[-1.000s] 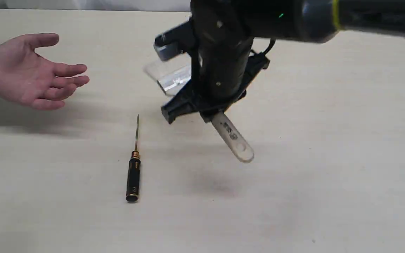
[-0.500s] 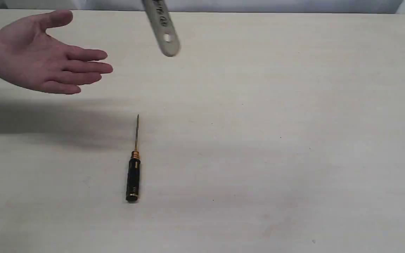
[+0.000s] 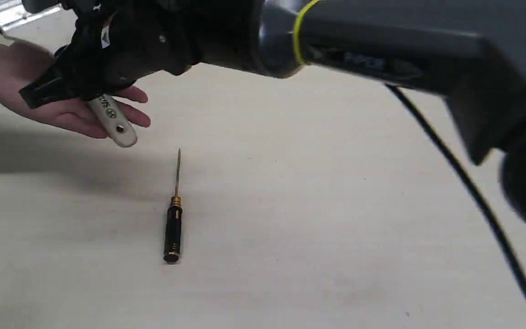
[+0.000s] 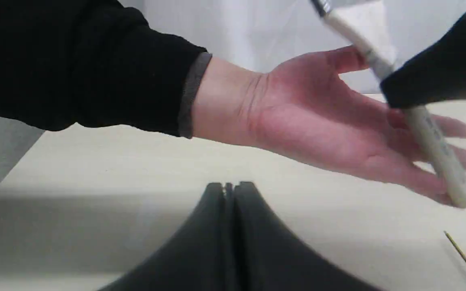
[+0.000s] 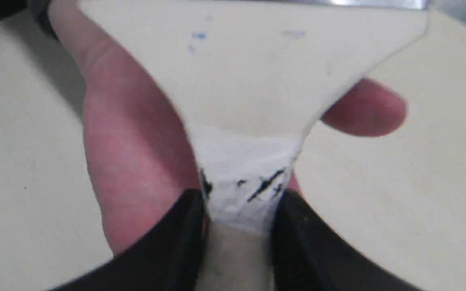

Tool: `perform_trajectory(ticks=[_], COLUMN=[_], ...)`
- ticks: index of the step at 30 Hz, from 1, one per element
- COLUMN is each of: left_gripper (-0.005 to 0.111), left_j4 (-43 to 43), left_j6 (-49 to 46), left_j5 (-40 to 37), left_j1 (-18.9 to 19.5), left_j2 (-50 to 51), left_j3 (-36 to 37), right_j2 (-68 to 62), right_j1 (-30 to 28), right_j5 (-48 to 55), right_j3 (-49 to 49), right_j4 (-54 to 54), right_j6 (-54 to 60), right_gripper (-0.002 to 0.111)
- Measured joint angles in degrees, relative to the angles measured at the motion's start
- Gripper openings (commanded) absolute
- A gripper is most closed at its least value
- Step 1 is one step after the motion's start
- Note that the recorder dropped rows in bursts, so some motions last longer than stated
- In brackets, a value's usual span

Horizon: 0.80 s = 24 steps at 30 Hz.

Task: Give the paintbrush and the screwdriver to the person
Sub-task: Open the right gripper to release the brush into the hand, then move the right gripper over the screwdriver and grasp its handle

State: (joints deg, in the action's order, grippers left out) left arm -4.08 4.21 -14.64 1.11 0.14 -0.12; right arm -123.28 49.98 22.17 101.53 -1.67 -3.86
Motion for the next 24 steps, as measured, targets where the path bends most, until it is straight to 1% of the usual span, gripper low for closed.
perform_trajectory(ticks=[1, 3, 5, 8, 10, 16, 18, 24], left_gripper=[0.000, 0.000, 0.000, 0.000, 0.000, 0.000, 0.000, 0.000], left_j4=[0.0, 0.0, 0.0, 0.0, 0.0, 0.0, 0.0, 0.0], left_j6=[0.0, 0.0, 0.0, 0.0, 0.0, 0.0, 0.0, 0.0], left_j5=[0.0, 0.0, 0.0, 0.0, 0.0, 0.0, 0.0, 0.0], left_j1=[0.0, 0.0, 0.0, 0.0, 0.0, 0.0, 0.0, 0.0], left_j2=[0.0, 0.0, 0.0, 0.0, 0.0, 0.0, 0.0, 0.0], left_j3=[0.0, 0.0, 0.0, 0.0, 0.0, 0.0, 0.0, 0.0], right_j2=[-1.0, -3.3, -4.0, -4.0, -3.3, 2.1, 4.3, 11.3], right_j1=[0.0, 0.0, 0.0, 0.0, 0.0, 0.0, 0.0, 0.0], right_j5=[0.7, 2.5, 4.6, 10.8, 16.4, 38.3, 43.5, 46.6], right_j3=[1.5, 4.5, 6.1, 8.6, 10.4, 18.2, 20.3, 22.5], right_j4=[-0.7, -1.7, -2.0, -2.2, -2.2, -2.2, -2.2, -2.2], right_j6=[0.0, 0.0, 0.0, 0.3, 0.7, 1.1, -0.1, -5.9], right_gripper=[0.046, 0.052, 0.052, 0.051, 0.051, 0.051, 0.051, 0.051])
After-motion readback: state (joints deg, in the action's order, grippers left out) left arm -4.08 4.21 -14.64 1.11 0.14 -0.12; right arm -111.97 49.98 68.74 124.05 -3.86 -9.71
